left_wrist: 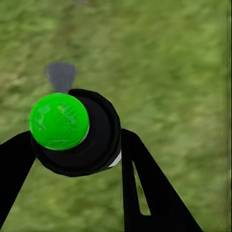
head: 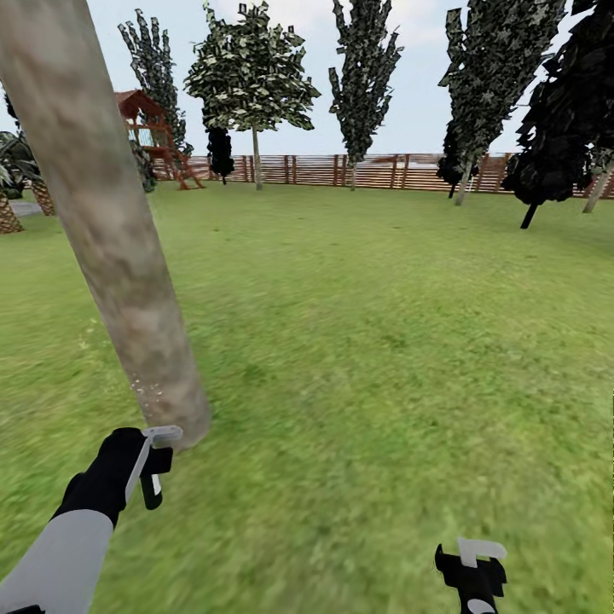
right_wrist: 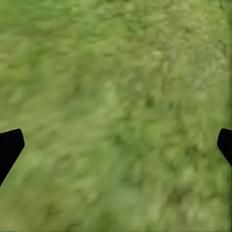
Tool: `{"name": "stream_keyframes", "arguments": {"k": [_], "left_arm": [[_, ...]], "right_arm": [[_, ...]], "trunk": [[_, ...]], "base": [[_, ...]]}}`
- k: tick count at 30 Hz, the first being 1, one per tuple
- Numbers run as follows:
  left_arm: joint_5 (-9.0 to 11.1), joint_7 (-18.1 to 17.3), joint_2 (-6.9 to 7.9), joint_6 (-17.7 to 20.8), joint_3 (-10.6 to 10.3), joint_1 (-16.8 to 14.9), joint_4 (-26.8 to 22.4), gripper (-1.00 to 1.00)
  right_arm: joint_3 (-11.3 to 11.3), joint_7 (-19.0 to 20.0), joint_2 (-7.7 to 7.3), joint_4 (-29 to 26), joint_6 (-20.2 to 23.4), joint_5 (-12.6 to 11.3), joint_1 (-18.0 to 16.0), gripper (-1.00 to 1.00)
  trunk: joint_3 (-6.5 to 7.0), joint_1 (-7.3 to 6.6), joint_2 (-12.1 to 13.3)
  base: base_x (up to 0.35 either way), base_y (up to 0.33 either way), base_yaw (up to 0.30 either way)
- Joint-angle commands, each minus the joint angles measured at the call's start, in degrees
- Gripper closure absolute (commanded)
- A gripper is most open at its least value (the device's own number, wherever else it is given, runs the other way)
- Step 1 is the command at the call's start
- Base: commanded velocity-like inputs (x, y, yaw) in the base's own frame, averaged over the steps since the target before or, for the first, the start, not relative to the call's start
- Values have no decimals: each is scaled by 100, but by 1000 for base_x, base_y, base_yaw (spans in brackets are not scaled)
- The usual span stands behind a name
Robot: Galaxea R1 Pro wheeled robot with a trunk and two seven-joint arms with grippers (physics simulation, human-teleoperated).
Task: In the garden, pick up the pesticide atomizer on the floor and spray pesticide onto both trees until each tree trunk is fully covered.
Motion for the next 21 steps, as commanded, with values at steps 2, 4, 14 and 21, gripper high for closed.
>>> {"name": "stream_keyframes", "arguments": {"k": [2, 4, 14, 21], "left_arm": [[-2, 0, 2, 0, 0, 0, 0, 100], [-2, 0, 3, 0, 0, 0, 0, 100], [-10, 0, 45, -9, 126, 0, 0, 100], [-11, 8, 38, -18, 175, 0, 7, 100]], "right_arm": [[0, 0, 0, 0, 0, 0, 0, -100], [0, 0, 0, 0, 0, 0, 0, -100], [0, 0, 6, 0, 0, 0, 0, -100], [0, 0, 9, 0, 0, 0, 0, -100]], "trunk": [[0, 0, 0], [0, 0, 0], [0, 0, 0], [0, 0, 0]], "base": [[169, -256, 3], [177, -248, 60], [192, -238, 245], [222, -210, 276]]}}
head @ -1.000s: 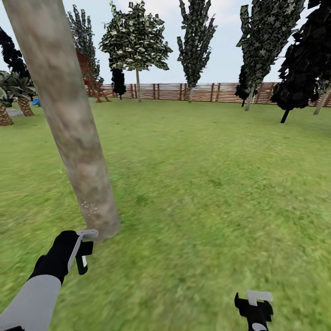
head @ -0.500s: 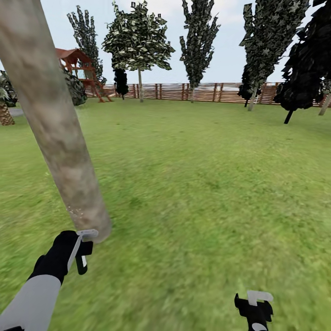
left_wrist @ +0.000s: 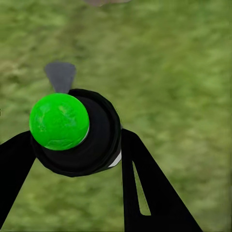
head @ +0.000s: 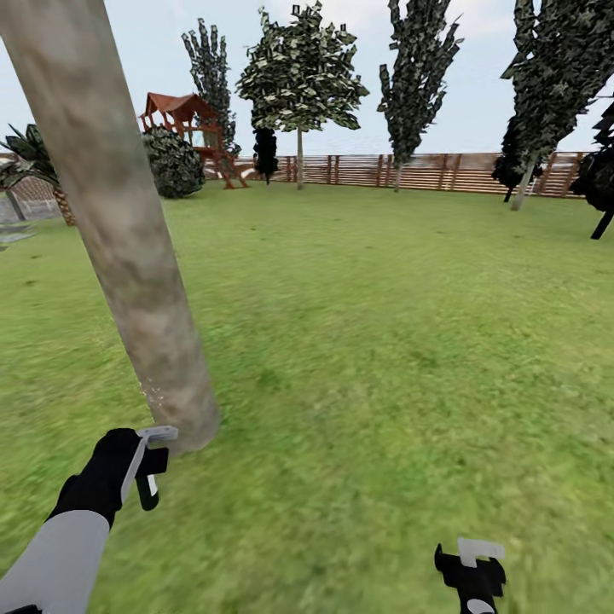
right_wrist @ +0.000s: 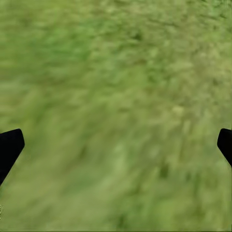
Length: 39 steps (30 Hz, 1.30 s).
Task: In the garden, pick up the pesticide atomizer on the floor and spray pesticide onto both trees until each tree trunk is fully covered.
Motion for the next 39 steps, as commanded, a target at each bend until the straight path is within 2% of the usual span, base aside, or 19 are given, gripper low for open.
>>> {"name": "stream_keyframes", "arguments": {"k": [1, 9, 13, 14, 16, 17, 19, 20, 21, 23, 25, 29, 33, 34, 35, 36, 39], "left_arm": [[-3, 1, -3, -2, -4, 0, -3, 100], [40, -88, -65, 49, -46, -75, -83, 100], [37, -117, -157, 501, -114, -573, -77, 100], [35, -119, -153, 595, -229, -680, -77, 100], [40, -122, -91, 694, -590, -939, -53, 100], [39, -122, -72, 700, -618, -973, -47, 100], [45, -124, 87, 716, -646, -1019, -27, 100], [51, -273, 407, 726, -631, -1032, -14, 100], [50, -486, 568, 722, -632, -1035, -11, 100], [22, -936, 739, 712, -661, -1030, -8, 100], [6, -1129, 733, 716, -674, -1030, -13, 100], [10, -1172, 656, 736, -676, -1136, -22, 100], [-17, -1176, 821, 746, -679, -1197, -6, 100], [-18, -1176, 902, 750, -678, -1197, -3, 100], [-14, -1180, 1061, 753, -677, -1194, -1, 100], [-13, -1183, 1116, 754, -681, -1180, -4, 100], [-17, -1185, 1136, 756, -833, -1129, -6, 100]], "right_arm": [[0, 0, 0, 0, 0, 0, 0, -100], [0, 0, -6, -2, 0, 0, 0, -100], [0, 0, -12, 0, 0, 0, 0, -100], [0, 0, -16, 0, 0, 0, 0, -100], [0, 0, -31, 0, 0, 2, 0, -100], [0, 0, -33, 0, 0, 3, 0, -100], [0, 0, -35, 0, 0, 1, 0, -100], [0, 0, -35, 0, 0, 0, 0, -100], [0, 0, -35, 0, 0, 0, 0, -100], [0, 0, -35, 0, 0, 0, 0, -100], [0, 0, -35, 0, 0, 0, 0, -100], [0, 0, -35, 0, 0, 0, 0, -100], [0, 0, -35, 0, 0, 0, 0, -100], [0, 0, -35, 0, 0, 0, 0, -100], [0, 0, -35, 0, 0, 0, 0, -100], [0, 0, -35, 0, 0, 0, 0, -100], [0, 0, -35, 0, 0, 0, 0, -100]], "trunk": [[0, 0, 0], [0, 0, 0], [0, 0, 0], [0, 0, 0], [0, 0, 0], [0, 0, 0], [0, 0, 0], [0, 0, 0], [0, 0, 0], [0, 0, 0], [0, 0, 0], [0, 0, 0], [0, 0, 0], [0, 0, 0], [0, 0, 0], [0, 0, 0], [0, 0, 0]], "base": [[179, -121, 276], [24, -15, 231], [0, 0, 24], [0, 0, 4], [0, 0, 1], [0, 0, 0], [0, 0, 0], [0, 0, 0], [0, 0, 0], [0, 0, 0], [0, 0, 0], [0, 0, 0], [0, 0, 0], [0, 0, 0], [0, 0, 0], [0, 0, 0], [8, 0, 0]]}}
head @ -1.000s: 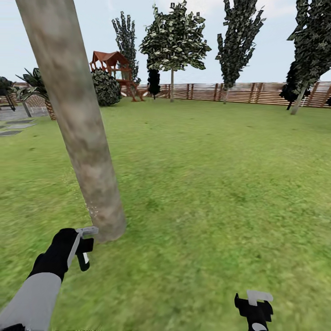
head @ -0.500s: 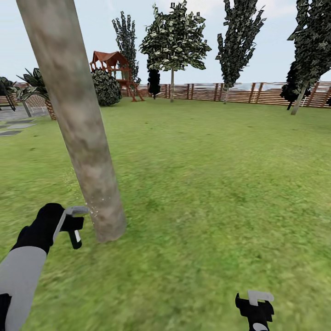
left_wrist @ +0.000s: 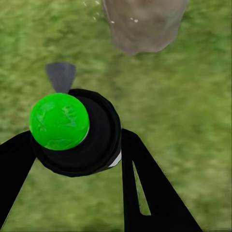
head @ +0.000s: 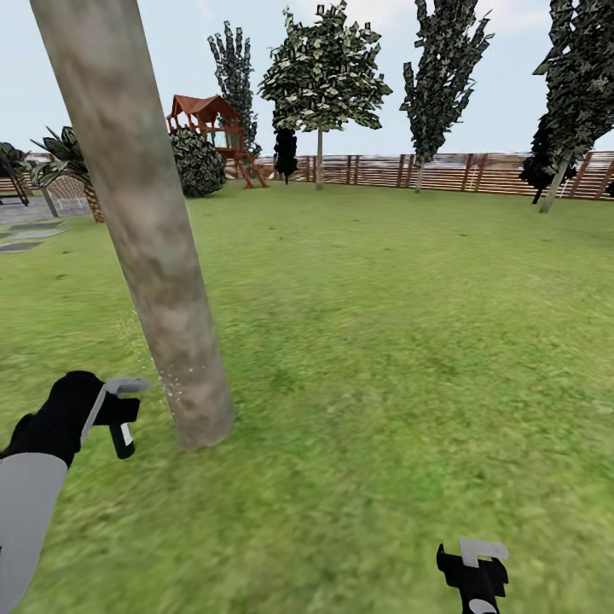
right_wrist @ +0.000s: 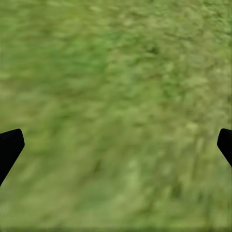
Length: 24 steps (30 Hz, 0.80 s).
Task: In the garden, pick up the pesticide atomizer on the floor and spray pesticide onto both trees until each tree trunk is fully covered.
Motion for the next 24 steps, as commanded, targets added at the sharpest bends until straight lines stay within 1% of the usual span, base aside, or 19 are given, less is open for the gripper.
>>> {"name": "stream_keyframes", "arguments": {"k": [1, 3, 5, 10, 13, 14, 18, 24], "left_arm": [[-3, 0, -7, 4, -132, 11, -1, 100], [19, -2, -36, 7, -271, -38, -2, 100], [26, -1, -34, 8, -287, -57, -2, 100], [26, -9, 58, 16, -289, -68, -2, 100], [29, -9, 139, 16, -271, -67, -4, 100], [29, -9, 142, 16, -269, -67, -4, 100], [37, -14, 78, 16, -290, -59, -2, 100], [53, -18, 69, 16, -277, -58, -54, 100]], "right_arm": [[0, 0, 0, 0, 0, 0, 0, -100], [0, 0, 0, 0, 0, 0, 0, -100], [0, 0, 0, 0, 0, 0, 0, -100], [0, 0, 0, 0, 0, 0, 0, -100], [0, 0, 0, 0, 0, 0, 0, -100], [0, 0, 0, 0, 0, 0, 0, -100], [0, 0, 0, 0, 0, 0, 0, -100], [0, 0, 0, 0, 0, 0, 0, -100]], "trunk": [[0, 0, 0], [0, 0, 0], [0, 0, 0], [0, 0, 0], [0, 0, 0], [0, 0, 0], [0, 0, 0], [0, 0, 0]], "base": [[178, 0, 0], [238, 0, 0], [107, 0, 0], [12, 0, 0], [0, 0, 0], [0, 0, 0], [4, -33, 0], [69, -237, 0]]}}
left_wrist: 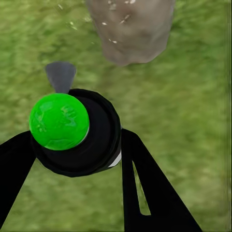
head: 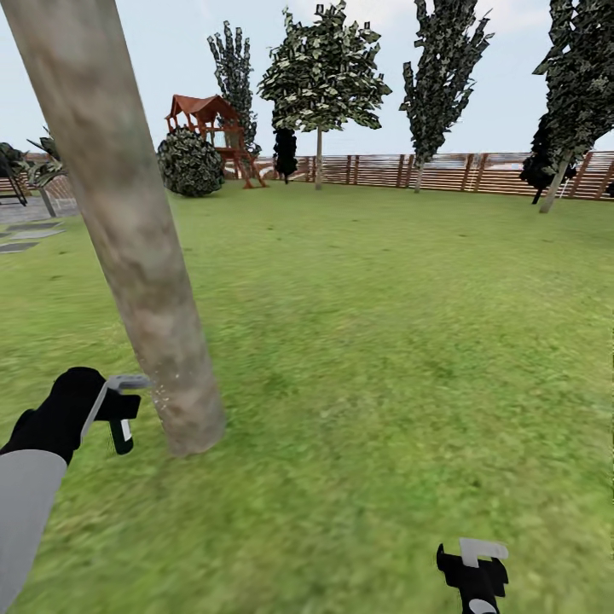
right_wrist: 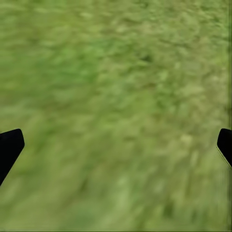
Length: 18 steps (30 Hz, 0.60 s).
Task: In the garden, pick up the pesticide atomizer on the floor and spray pesticide onto both trees until each tree trunk is fully covered.
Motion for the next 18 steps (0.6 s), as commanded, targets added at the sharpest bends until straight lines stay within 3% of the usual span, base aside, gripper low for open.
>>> {"name": "stream_keyframes", "arguments": {"k": [1, 18], "left_arm": [[-1, 0, 0, 0, 5, 0, -8, 100], [0, 0, 0, 0, 14, 0, -10, 100]], "right_arm": [[0, 1, 0, 0, 0, 1, 0, -100], [0, 0, 8, 0, 0, 1, 0, -100]], "trunk": [[0, 0, 0], [0, 0, 0]], "base": [[82, -265, 0], [5, -274, 0]]}}
